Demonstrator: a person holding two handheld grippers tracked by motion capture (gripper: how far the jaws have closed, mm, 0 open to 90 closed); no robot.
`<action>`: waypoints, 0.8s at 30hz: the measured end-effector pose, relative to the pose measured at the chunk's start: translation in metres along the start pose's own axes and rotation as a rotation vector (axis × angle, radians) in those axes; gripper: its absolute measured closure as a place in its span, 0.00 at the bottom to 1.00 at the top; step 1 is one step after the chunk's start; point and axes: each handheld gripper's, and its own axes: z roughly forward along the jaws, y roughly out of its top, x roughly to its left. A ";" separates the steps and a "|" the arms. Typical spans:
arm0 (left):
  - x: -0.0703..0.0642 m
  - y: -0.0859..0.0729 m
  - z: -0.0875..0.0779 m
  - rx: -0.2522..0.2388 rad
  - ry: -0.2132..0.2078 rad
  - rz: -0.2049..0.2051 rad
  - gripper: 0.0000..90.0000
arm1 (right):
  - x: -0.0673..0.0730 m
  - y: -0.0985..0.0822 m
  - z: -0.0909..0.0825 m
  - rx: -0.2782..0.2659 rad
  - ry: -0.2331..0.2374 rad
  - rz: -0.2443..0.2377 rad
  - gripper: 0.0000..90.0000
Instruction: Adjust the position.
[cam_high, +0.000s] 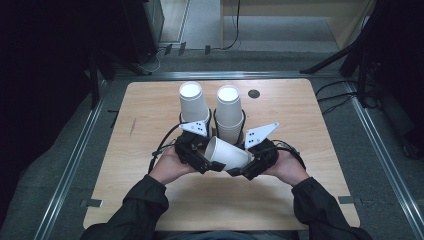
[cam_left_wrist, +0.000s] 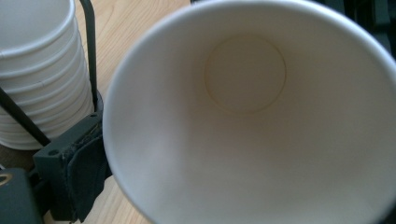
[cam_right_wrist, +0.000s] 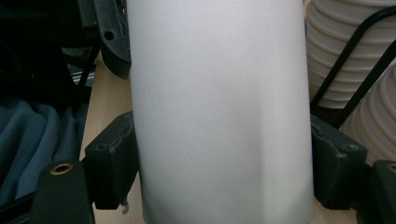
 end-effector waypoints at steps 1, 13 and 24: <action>0.000 0.000 -0.001 -0.009 -0.011 -0.001 0.06 | 0.000 0.000 0.000 0.000 -0.002 -0.002 0.24; 0.005 0.000 -0.003 0.035 -0.065 -0.034 0.17 | -0.001 -0.002 0.001 0.028 0.021 0.006 0.25; 0.008 -0.002 -0.010 0.053 -0.032 -0.037 0.18 | -0.004 -0.004 0.000 0.070 0.004 0.078 0.17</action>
